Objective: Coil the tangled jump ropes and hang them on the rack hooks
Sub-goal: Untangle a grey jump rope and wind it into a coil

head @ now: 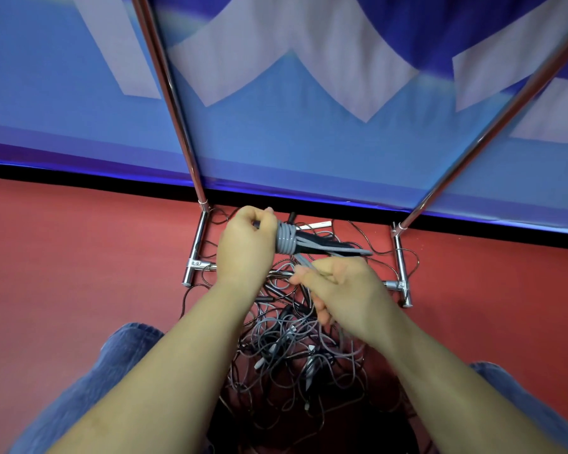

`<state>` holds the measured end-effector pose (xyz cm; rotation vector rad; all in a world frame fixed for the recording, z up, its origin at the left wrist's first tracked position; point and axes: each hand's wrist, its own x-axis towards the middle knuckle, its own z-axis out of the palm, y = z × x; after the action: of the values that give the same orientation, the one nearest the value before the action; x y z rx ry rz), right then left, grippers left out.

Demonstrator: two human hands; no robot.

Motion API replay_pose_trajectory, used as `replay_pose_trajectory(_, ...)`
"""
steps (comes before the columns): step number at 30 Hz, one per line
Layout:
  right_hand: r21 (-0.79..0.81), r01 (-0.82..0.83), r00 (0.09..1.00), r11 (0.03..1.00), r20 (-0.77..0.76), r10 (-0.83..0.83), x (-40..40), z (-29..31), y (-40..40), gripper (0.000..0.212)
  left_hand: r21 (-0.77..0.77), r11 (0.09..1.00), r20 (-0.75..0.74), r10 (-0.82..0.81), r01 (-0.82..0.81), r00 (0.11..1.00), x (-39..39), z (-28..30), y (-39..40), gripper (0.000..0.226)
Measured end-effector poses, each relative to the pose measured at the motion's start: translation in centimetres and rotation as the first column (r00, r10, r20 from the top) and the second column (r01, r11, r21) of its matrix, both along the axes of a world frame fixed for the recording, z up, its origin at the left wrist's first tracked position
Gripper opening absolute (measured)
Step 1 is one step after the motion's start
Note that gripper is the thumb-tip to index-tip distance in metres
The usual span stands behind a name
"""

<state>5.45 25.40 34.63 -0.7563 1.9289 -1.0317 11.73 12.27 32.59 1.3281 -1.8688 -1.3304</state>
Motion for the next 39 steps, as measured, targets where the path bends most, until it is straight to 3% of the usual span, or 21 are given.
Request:
replay_pose_trajectory(5,-0.088,-0.052,0.895,0.995,-0.446,0.007,-1.2,0.8,1.2,0.007,-0.048,0.994,0.148,-0.086,0.094,0.985,0.4,-0.5,-0.2,0.022)
replay_pose_trajectory(7,-0.132,0.003,0.869,0.991,-0.491,-0.068,-2.4,0.8,1.4,0.006,-0.007,0.973,0.156,-0.228,0.232,0.961,0.2,-0.7,-0.1,0.024)
replay_pose_trajectory(10,-0.035,0.026,0.88,0.999,-0.474,-0.04,-4.1,0.6,1.7,0.011,0.088,0.873,0.069,-0.485,0.479,0.872,0.1,-0.6,0.2,0.03)
replay_pose_trajectory(12,0.073,-0.015,0.946,0.997,-0.321,0.037,-4.5,0.3,1.9,0.023,0.138,0.818,-0.018,-0.561,0.558,0.827,0.1,-0.3,0.4,0.033)
replay_pose_trajectory(14,0.121,-0.062,0.995,0.991,-0.075,0.071,-4.3,0.2,1.9,0.039,0.183,0.797,-0.093,-0.568,0.575,0.818,0.2,0.0,0.3,0.033)
replay_pose_trajectory(17,0.082,-0.032,0.984,0.996,0.175,0.017,-3.9,0.8,1.5,0.046,0.309,0.783,-0.208,-0.498,0.54,0.842,0.2,0.8,0.5,0.032)
replay_pose_trajectory(19,0.068,0.047,0.924,0.997,0.376,-0.069,-3.8,1.0,1.4,0.047,0.399,0.767,-0.268,-0.427,0.503,0.863,0.1,1.2,0.8,0.031)
replay_pose_trajectory(21,-0.026,0.173,0.752,0.985,0.649,-0.115,-3.2,0.5,0.9,0.043,0.498,0.727,-0.348,-0.333,0.474,0.876,0.0,1.1,1.0,0.032)
replay_pose_trajectory(22,-0.076,0.25,0.69,0.965,0.714,-0.122,-2.6,0.1,0.6,0.043,0.536,0.708,-0.375,-0.289,0.46,0.881,-0.1,1.0,1.0,0.033)
replay_pose_trajectory(24,-0.091,0.38,0.765,0.92,0.591,-0.258,-1.5,-1.1,0.0,0.045,0.588,0.695,-0.373,-0.221,0.414,0.901,-0.4,1.0,1.2,0.033)
replay_pose_trajectory(26,-0.069,0.442,0.863,0.895,0.306,-0.402,-0.6,-1.8,-0.5,0.049,0.627,0.706,-0.322,-0.149,0.329,0.935,-0.9,0.7,1.5,0.032)
replay_pose_trajectory(28,-0.04,0.435,0.892,0.9,0.154,-0.424,-0.3,-2.1,-0.7,0.05,0.621,0.758,-0.23,-0.069,0.201,0.971,-1.2,0.4,1.4,0.029)
replay_pose_trajectory(33,-0.071,0.181,0.983,0.981,0.001,-0.181,0.7,-1.0,0.0,0.027,0.282,0.959,-0.083,0.057,-0.031,0.995,-0.8,-0.4,-0.3,0.034)
replay_pose_trajectory(36,-0.105,0.056,0.977,0.993,-0.198,-0.076,0.1,-0.4,0.3,0.03,0.104,0.995,-0.055,0.019,-0.013,0.998,-0.4,0.1,-0.5,0.037)
replay_pose_trajectory(39,-0.068,-0.058,0.914,0.996,-0.405,0.025,-0.7,-0.5,0.7,0.035,-0.017,1.0,0.019,-0.002,0.003,1.0,0.0,0.5,-0.4,0.037)
